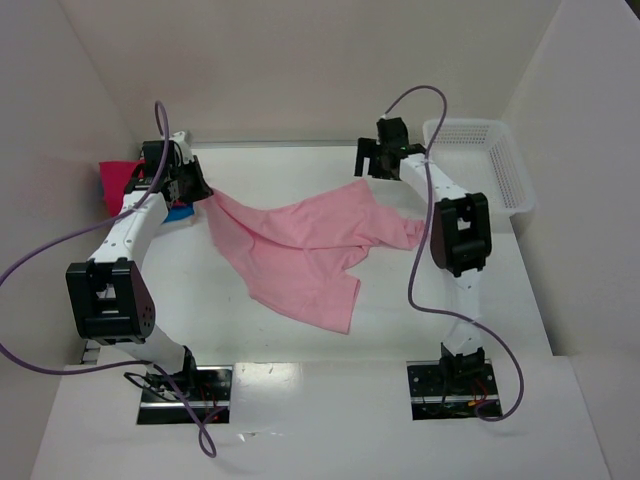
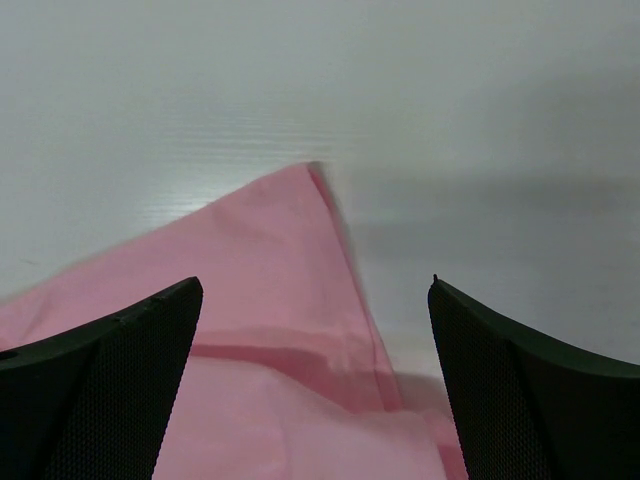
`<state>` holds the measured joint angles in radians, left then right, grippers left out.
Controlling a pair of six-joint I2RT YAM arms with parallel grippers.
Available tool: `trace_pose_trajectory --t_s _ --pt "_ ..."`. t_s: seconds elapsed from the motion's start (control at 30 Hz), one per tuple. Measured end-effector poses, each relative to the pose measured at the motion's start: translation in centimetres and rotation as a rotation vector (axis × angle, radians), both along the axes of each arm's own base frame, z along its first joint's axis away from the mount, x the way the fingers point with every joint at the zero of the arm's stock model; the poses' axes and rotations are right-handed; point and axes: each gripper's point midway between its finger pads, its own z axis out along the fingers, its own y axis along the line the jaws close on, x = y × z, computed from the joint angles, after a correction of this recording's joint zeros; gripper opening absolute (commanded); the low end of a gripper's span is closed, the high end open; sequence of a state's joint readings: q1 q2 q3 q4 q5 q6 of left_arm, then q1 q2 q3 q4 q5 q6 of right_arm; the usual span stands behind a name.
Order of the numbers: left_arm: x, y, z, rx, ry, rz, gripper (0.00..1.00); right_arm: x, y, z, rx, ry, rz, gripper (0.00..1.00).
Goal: Fold and stack the t-shirts
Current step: Flatten out the tshirt
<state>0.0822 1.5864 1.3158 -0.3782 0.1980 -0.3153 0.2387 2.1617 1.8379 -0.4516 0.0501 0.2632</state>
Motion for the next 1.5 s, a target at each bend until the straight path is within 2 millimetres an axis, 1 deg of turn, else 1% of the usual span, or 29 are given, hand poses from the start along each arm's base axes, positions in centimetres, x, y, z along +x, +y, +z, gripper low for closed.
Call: trace_pose_trajectory --t_s 0.13,0.2,0.27,0.37,0.47,0.6,0.67,0.77,0.87,0.93,1.03,1.23,1.3,1.33,1.37,1.47,1.5 --pt "0.0 0.0 0.0 0.002 0.001 0.002 0.00 1.6 2.4 -2.6 -0.025 0.025 0.032 0.99" --pt "0.0 0.0 -0.1 0.002 0.003 0.002 0.00 1.7 3.2 -3.8 -0.046 0.041 0.041 0.99" --pt "-0.1 0.0 -0.1 0.002 0.003 0.002 0.00 1.6 3.6 -4.4 -0.070 0.052 0.043 0.99" --pt "-0.1 0.0 -0.1 0.002 0.004 0.002 0.00 2.3 4.0 -4.6 -0.101 0.044 0.032 0.97" --pt "-0.1 0.0 -0.1 0.002 0.004 0.002 0.00 2.9 4.0 -4.5 -0.124 0.030 0.018 0.88" --pt "-0.1 0.0 -0.1 0.002 0.004 0.002 0.00 4.0 3.9 -4.5 -0.142 0.011 0.003 0.83" --pt "-0.1 0.0 -0.1 0.002 0.006 0.002 0.00 4.2 3.7 -4.7 -0.154 0.015 -0.005 0.81" --pt "-0.1 0.0 -0.2 0.002 0.007 0.002 0.00 4.0 3.5 -5.5 -0.175 0.034 -0.013 0.81" --pt "-0.1 0.0 -0.2 0.002 0.007 0.002 0.00 3.6 3.2 -6.4 -0.192 0.056 -0.017 0.77" --pt "-0.1 0.0 -0.2 0.002 0.007 0.002 0.00 3.5 3.1 -6.8 -0.199 0.066 -0.015 0.73" --pt "-0.1 0.1 -0.2 0.003 0.007 0.001 0.00 3.3 3.1 -7.1 -0.205 0.077 -0.012 0.69" --pt "-0.1 0.1 -0.2 0.003 0.007 0.000 0.00 3.1 3.1 -8.1 -0.211 0.094 -0.008 0.67" --pt "-0.1 0.1 -0.2 0.003 0.008 0.000 0.00 3.1 3.1 -8.3 -0.211 0.097 -0.008 0.64" --pt "-0.1 0.1 -0.2 0.003 0.009 0.000 0.00 3.1 3.1 -8.3 -0.211 0.097 -0.007 0.61" --pt "-0.1 0.1 -0.3 0.003 0.010 0.000 0.00 3.1 3.1 -8.3 -0.211 0.097 -0.007 0.55" --pt "0.0 0.1 -0.5 0.003 0.014 0.000 0.00 3.2 3.2 -8.2 -0.209 0.095 -0.004 0.45" --pt "0.0 0.1 -0.6 0.003 0.016 0.000 0.00 3.2 3.2 -8.2 -0.209 0.094 -0.004 0.38"
